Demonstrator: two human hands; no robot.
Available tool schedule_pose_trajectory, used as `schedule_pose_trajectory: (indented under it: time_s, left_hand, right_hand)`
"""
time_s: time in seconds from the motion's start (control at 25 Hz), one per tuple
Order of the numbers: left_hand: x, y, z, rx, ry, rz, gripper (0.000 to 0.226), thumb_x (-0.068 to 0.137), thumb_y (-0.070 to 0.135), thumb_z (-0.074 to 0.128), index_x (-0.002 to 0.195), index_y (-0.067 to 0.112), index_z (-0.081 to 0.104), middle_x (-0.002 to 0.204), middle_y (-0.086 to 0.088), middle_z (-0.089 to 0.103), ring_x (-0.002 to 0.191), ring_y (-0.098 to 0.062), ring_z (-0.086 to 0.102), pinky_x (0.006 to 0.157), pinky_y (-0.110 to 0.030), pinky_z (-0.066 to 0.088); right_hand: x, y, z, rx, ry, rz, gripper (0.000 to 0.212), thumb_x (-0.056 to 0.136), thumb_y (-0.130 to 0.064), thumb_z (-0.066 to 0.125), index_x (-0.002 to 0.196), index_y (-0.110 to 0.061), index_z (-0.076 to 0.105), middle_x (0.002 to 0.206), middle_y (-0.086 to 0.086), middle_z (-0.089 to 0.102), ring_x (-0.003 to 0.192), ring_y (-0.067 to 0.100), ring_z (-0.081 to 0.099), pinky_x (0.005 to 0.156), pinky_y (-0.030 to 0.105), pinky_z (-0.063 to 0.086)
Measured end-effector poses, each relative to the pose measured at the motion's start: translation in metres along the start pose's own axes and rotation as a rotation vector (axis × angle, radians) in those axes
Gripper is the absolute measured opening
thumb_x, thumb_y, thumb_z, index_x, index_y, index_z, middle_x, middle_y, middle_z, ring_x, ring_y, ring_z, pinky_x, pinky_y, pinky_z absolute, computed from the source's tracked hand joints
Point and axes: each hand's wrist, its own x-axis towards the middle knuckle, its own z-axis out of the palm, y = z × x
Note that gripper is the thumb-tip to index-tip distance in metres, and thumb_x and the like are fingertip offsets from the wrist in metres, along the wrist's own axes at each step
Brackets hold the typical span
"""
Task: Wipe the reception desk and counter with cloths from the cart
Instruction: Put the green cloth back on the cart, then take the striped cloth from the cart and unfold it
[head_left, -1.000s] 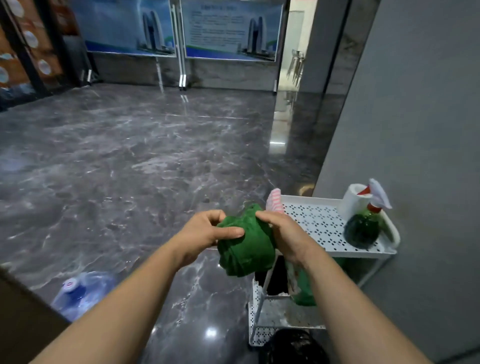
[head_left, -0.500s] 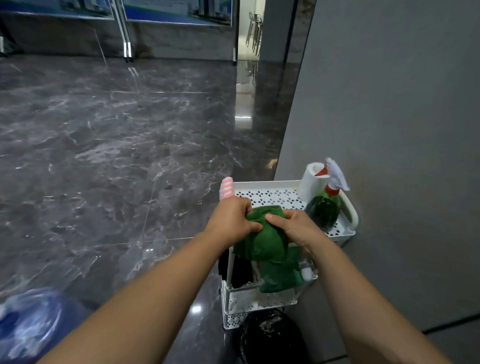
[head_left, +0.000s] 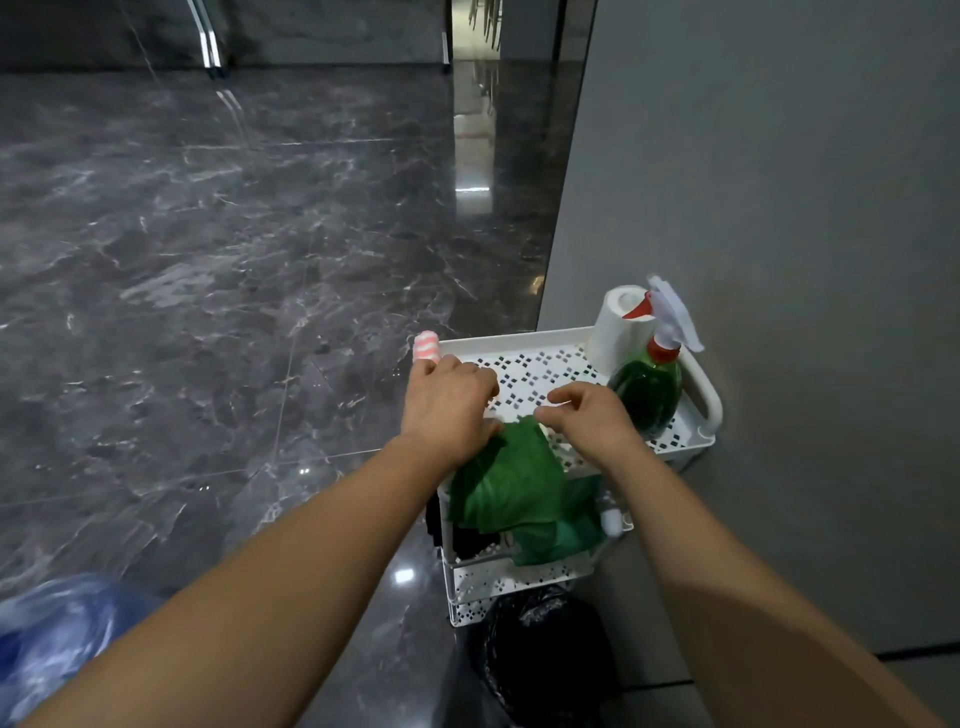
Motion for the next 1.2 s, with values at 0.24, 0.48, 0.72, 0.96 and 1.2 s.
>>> schedule_pose_trajectory:
  time_s: [0.24,0.48,0.72,0.96,1.2]
  left_hand:
    - [-0.028,0.000,-0.002,0.017,-0.161,0.189,0.039,0.077,0.062,0.060,0.101,0.032,0.068,0.094,0.011,0.066,0.108,-0.015,0.047,0.095,-0.041,0.018]
    - [-0.040,0.003,0.004,0.068,-0.201,0.218,0.040,0.078,0.060,0.062,0.106,0.033,0.070,0.102,0.009,0.067,0.122,-0.016,0.040,0.102,-0.045,0.002]
    - [-0.037,-0.021,-0.038,-0.126,-0.014,0.042,0.037,0.078,0.058,0.065,0.107,0.035,0.070,0.106,0.009,0.067,0.121,-0.011,0.042,0.107,-0.040,0.006]
    - [-0.045,-0.066,-0.062,-0.222,0.129,-0.260,0.027,0.079,0.054,0.067,0.098,0.036,0.071,0.102,0.018,0.071,0.116,-0.008,0.052,0.102,-0.041,0.015]
    - [-0.081,-0.100,-0.066,-0.291,0.177,-0.429,0.023,0.081,0.051,0.068,0.097,0.035,0.072,0.099,0.019,0.071,0.112,-0.005,0.054,0.107,-0.042,0.016]
  right_hand:
    - [-0.028,0.005,-0.006,-0.627,-0.274,-0.219,0.071,0.056,-0.039,0.077,0.125,-0.037,0.060,0.126,0.001,0.052,0.114,0.023,0.052,0.102,0.038,0.045]
    - [-0.039,0.013,0.000,-0.765,-0.163,-0.264,0.052,0.074,-0.037,0.079,0.123,-0.040,0.063,0.142,0.001,0.043,0.133,0.026,0.034,0.113,0.037,0.029]
    - [-0.038,-0.032,-0.007,-0.632,-0.142,-0.236,0.044,0.074,-0.035,0.076,0.117,-0.035,0.068,0.131,0.004,0.056,0.116,0.024,0.055,0.104,0.037,0.044]
    - [-0.028,-0.104,0.041,-0.627,0.002,-0.200,0.049,0.075,-0.067,0.063,0.089,-0.020,0.073,0.098,0.003,0.071,0.098,0.025,0.063,0.079,0.032,0.047]
    - [-0.028,-0.136,0.095,-0.771,0.089,-0.064,0.042,0.086,-0.047,0.063,0.117,-0.019,0.062,0.119,0.002,0.065,0.111,0.023,0.060,0.077,0.030,0.037]
